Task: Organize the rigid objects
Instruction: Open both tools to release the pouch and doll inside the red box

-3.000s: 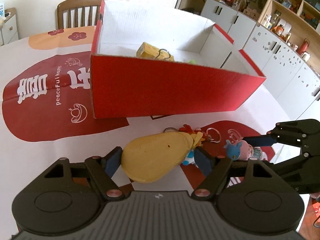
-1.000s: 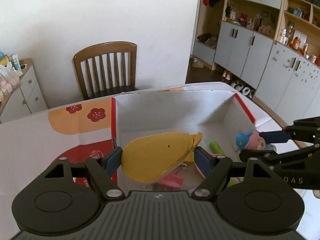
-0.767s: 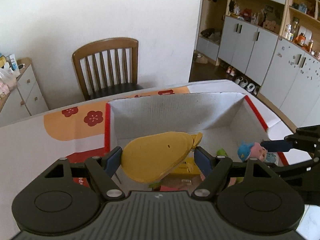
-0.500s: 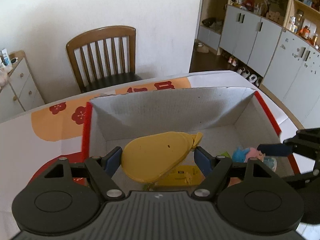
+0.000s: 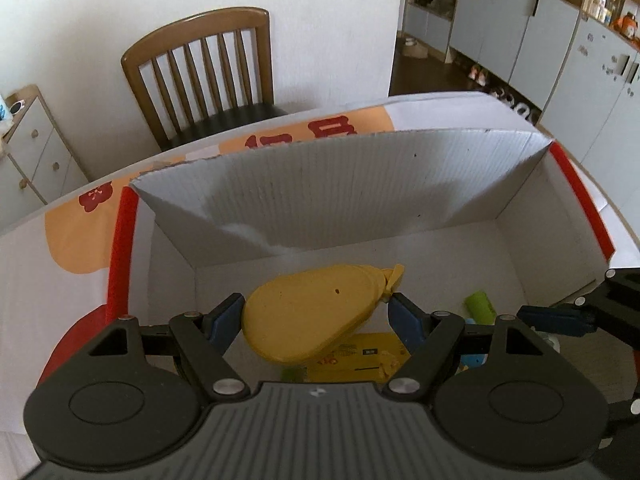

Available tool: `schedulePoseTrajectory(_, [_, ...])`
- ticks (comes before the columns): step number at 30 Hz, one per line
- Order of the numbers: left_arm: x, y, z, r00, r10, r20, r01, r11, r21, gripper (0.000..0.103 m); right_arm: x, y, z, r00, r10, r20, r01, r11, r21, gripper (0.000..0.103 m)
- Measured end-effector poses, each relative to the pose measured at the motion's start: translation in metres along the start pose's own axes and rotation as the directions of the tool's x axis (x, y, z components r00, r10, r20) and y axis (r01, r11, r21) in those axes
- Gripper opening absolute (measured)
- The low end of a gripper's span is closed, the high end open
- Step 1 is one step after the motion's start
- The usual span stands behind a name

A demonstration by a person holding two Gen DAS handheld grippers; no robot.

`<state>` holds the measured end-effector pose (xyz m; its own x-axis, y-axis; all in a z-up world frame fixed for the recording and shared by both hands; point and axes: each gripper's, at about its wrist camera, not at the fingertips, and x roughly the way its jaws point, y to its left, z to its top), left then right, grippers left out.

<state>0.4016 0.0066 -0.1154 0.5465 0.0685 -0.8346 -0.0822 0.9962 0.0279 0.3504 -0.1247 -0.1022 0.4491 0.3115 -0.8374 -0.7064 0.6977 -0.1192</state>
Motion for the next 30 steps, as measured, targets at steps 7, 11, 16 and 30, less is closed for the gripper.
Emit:
schedulePoseTrajectory(7, [0.01,-0.002,0.0,0.999,-0.001,-0.032,0.001,1.0,0.006,0.078,0.004,0.004,0.001,1.0,0.009,-0.021,-0.009,1.0,-0.003,0.047])
schedulePoseTrajectory(11, [0.012,-0.001,0.002,0.999,-0.002,-0.039,0.002,1.0,0.002,0.078,0.003,0.005,0.001,1.0,0.007,-0.019,-0.007,1.0,0.0,0.049])
schedulePoseTrajectory(16, [0.009,-0.002,0.0,1.0,-0.002,-0.03,0.002,1.0,0.003,0.078,0.001,0.004,0.004,1.0,0.007,-0.008,-0.007,1.0,0.006,0.054])
schedulePoseTrajectory(30, [-0.029,0.001,-0.006,0.998,0.003,0.055,-0.003,1.0,-0.01,0.078,-0.031,0.004,-0.003,0.999,0.0,0.049,-0.002,0.999,0.044,0.063])
